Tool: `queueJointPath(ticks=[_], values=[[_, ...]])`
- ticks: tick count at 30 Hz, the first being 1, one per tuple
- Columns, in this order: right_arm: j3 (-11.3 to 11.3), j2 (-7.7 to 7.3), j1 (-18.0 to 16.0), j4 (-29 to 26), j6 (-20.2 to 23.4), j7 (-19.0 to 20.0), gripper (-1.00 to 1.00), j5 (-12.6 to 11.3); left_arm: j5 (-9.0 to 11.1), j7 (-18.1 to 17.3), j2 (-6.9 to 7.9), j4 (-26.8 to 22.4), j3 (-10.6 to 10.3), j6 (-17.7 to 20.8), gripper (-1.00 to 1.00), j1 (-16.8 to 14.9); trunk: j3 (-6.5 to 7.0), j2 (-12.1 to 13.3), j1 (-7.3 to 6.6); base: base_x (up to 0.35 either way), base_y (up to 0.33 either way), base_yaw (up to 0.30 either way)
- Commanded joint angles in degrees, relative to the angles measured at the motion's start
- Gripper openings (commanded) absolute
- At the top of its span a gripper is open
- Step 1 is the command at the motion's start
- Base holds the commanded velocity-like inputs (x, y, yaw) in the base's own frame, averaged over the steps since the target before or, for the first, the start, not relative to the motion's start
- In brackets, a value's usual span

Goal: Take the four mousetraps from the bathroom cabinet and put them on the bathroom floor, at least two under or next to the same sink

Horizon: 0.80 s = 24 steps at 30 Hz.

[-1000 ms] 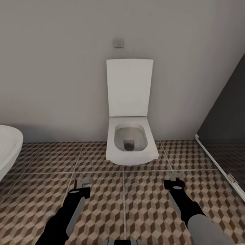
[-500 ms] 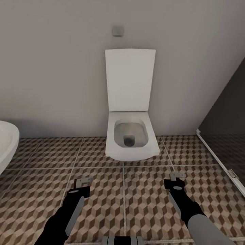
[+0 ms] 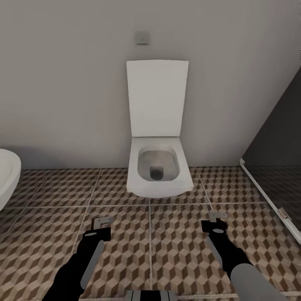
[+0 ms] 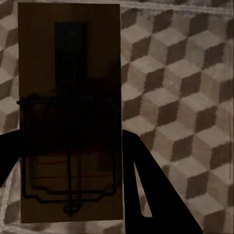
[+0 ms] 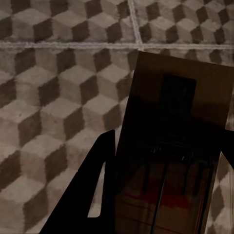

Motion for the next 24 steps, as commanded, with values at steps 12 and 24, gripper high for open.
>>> queueJointPath(ticks=[12, 24], values=[[-0.08, -0.05, 0.00, -0.11, 0.43, 0.00, -1.00, 0.31, 0.44, 0.47, 0.10, -0.07, -0.01, 0.21, -1.00, 0.00, -0.05, -0.02, -0.01, 0.000, -0.268, 0.000], [0.04, -0.01, 0.00, -0.13, 0.51, 0.17, -1.00, 0.46, 0.36, 0.54, 0.37, -0.13, 0.26, 0.21, -1.00, 0.00, -0.05, -0.02, -0.01, 0.000, -0.176, 0.000]])
